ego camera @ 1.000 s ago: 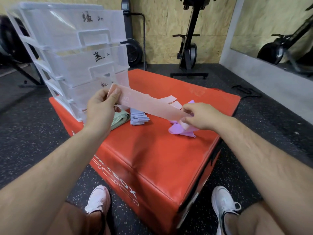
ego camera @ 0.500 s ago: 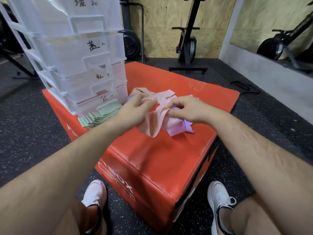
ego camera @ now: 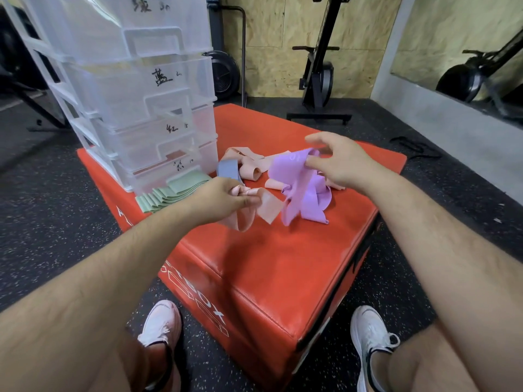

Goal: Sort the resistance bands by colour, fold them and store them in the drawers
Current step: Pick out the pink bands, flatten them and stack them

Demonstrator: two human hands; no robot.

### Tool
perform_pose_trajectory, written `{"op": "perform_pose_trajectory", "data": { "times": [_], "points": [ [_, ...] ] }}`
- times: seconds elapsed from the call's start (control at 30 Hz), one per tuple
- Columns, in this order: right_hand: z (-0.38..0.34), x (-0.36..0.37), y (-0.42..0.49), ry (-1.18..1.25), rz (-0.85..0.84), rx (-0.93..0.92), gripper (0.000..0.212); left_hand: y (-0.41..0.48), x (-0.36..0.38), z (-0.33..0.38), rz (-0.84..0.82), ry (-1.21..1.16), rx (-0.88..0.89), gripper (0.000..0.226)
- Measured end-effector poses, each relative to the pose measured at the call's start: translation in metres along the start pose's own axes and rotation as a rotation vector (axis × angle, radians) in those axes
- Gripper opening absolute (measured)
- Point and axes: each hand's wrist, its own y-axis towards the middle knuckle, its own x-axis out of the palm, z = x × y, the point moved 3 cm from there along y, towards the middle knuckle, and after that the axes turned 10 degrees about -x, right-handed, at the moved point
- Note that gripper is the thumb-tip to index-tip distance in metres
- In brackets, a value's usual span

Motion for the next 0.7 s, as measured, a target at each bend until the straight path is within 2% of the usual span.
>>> {"op": "perform_pose_trajectory", "data": {
  "times": [0.07, 0.13, 0.2, 0.3, 0.37, 0.43, 0.5, 0.53, 0.63, 0.7],
  "points": [
    [0.01, 0.006, 0.003, -0.257, -0.023, -0.034, 0.052, 0.0, -0.001, 0.001, -0.015, -0.089, -0.006, 0.045],
    [0.008, 0.013, 0.003, -0.303, -0.023, -0.083, 0.057, -0.003, -0.001, 0.004, -0.032, -0.159, 0.004, 0.04],
    [-0.003, 0.018, 0.0, -0.126, -0.068, -0.078, 0.051, -0.005, 0.0, 0.006, -0.052, -0.229, 0.011, 0.039],
    [-0.023, 0.036, -0.014, 0.293, -0.362, 0.05, 0.043, -0.005, 0.001, 0.008, -0.136, -0.388, -0.004, 0.04],
    [-0.026, 0.043, -0.02, 0.31, -0.424, 0.036, 0.034, -0.005, 0.001, 0.009, -0.178, -0.464, 0.0, 0.04],
    [-0.025, 0.044, -0.022, 0.329, -0.349, 0.039, 0.018, -0.007, 0.001, 0.01, -0.209, -0.545, 0.022, 0.035],
    [-0.02, 0.039, -0.023, 0.331, -0.296, 0.099, 0.02, -0.007, 0.0, 0.009, -0.185, -0.61, 0.014, 0.041],
    [-0.016, 0.035, -0.024, 0.332, -0.308, 0.134, 0.021, -0.007, -0.002, 0.007, -0.141, -0.646, -0.019, 0.046],
    [-0.001, 0.027, -0.034, 0.341, -0.4, 0.219, 0.006, -0.009, -0.011, -0.009, 0.016, -0.792, -0.211, 0.066],
    [0.013, 0.023, -0.043, 0.367, -0.397, 0.275, 0.008, -0.012, -0.012, -0.018, -0.067, -0.883, -0.225, 0.066]
  ]
}}
